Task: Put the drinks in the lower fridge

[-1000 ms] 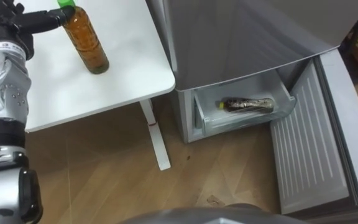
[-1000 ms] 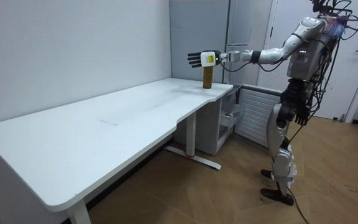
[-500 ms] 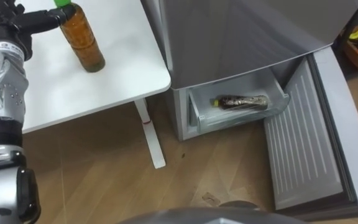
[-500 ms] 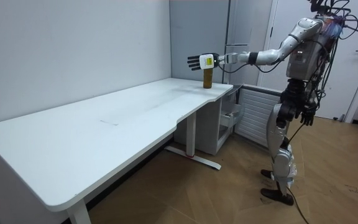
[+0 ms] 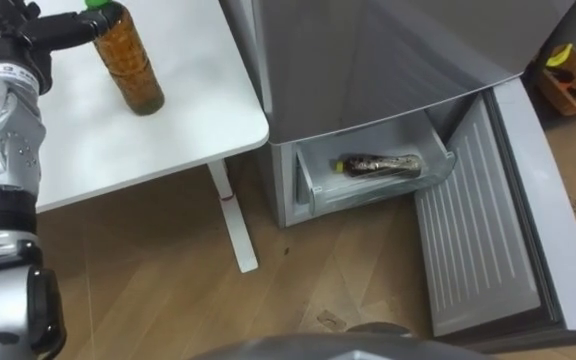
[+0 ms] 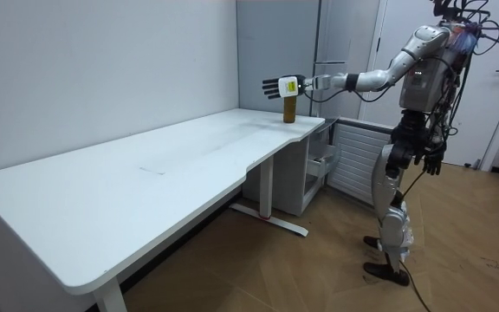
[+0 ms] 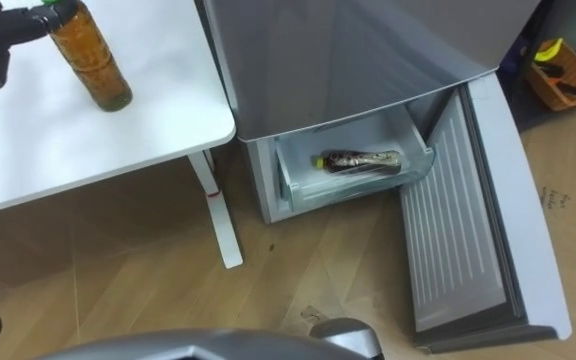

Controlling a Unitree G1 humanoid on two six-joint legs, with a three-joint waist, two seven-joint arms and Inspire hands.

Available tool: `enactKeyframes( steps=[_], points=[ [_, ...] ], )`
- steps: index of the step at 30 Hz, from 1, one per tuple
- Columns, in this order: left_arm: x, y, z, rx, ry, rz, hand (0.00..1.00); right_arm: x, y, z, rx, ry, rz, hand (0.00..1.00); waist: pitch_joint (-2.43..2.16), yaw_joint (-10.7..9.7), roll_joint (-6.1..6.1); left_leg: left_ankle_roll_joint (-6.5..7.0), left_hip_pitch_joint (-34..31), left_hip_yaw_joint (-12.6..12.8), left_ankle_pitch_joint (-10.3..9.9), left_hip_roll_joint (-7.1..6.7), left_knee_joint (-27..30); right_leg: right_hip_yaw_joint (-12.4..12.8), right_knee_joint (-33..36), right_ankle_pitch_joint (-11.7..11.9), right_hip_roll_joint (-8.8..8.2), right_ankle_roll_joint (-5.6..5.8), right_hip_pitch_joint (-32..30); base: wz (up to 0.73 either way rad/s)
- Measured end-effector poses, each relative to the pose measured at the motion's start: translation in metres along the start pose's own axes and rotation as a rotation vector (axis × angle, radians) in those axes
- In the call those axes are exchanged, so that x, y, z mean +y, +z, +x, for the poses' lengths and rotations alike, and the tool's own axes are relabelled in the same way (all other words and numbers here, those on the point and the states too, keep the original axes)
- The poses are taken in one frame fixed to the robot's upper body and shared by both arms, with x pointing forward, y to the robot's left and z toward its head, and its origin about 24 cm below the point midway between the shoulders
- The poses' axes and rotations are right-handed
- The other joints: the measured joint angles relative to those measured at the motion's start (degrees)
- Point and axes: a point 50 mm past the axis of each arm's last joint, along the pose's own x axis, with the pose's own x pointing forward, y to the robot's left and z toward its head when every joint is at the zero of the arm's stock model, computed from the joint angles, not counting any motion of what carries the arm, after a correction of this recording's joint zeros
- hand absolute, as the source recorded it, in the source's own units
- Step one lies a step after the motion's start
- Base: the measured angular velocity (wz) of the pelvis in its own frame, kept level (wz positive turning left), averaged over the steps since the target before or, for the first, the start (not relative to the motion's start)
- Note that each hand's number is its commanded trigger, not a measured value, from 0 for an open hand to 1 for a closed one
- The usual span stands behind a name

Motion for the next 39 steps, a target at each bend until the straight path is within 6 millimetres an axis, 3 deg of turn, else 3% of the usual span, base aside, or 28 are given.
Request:
enactKeyframes(
  steps=[8, 17, 26, 37, 38, 39],
  points=[
    [-0.005, -0.013, 0.001, 0.056, -0.029, 0.023, 0.00, -0.004, -0.007, 0.000, 0.021, -0.019, 0.003, 0.00, 0.03, -0.1, 0.43, -0.09, -0.1, 0.1, -0.3, 0.13, 0.0, 0.1, 0.0, 0.0, 0.41, -0.05, -0.2, 0.00],
    [-0.004, -0.015, 0.001, 0.062, -0.026, 0.024, 0.00, -0.004, -0.006, 0.000, 0.015, -0.032, 0.001, 0.00, -0.41, -0.1, 0.71, -0.05, -0.5, 1.0, -0.4, 0.23, 0.3, 0.3, 0.3, 0.2, 0.15, -0.09, -0.8, -0.03],
    [-0.012, -0.012, 0.003, 0.056, -0.049, 0.009, 0.00, -0.003, -0.004, 0.000, -0.004, -0.029, -0.022, 0.00, 0.41, -0.2, 1.02, -0.03, 0.3, 1.0, -0.5, 0.27, -0.2, 0.3, 0.2, 0.3, 0.50, -0.07, -0.1, 0.01],
    [-0.012, -0.012, 0.003, 0.056, -0.052, 0.009, 0.00, -0.001, -0.003, 0.000, -0.007, 0.004, -0.037, 0.00, 0.38, 0.0, 1.14, -0.03, 0.3, 1.3, -0.5, 0.24, -0.1, 0.6, 0.1, 0.3, 0.56, -0.07, -0.2, -0.01],
    [-0.012, -0.012, 0.003, 0.056, -0.052, 0.009, 0.46, -0.001, -0.003, 0.000, -0.007, 0.004, -0.037, 0.00, 0.37, 0.0, 1.12, -0.03, 0.3, 1.3, -0.5, 0.26, -0.1, 0.7, 0.1, 0.3, 0.57, -0.07, -0.2, -0.04],
    [-0.012, -0.012, 0.003, 0.056, -0.052, 0.009, 0.53, -0.001, -0.003, 0.000, -0.008, 0.004, -0.037, 0.00, 0.37, 0.0, 1.12, -0.03, 0.3, 1.3, -0.5, 0.26, 0.0, 0.8, 0.1, 0.3, 0.56, -0.07, -0.2, -0.04]
  ],
)
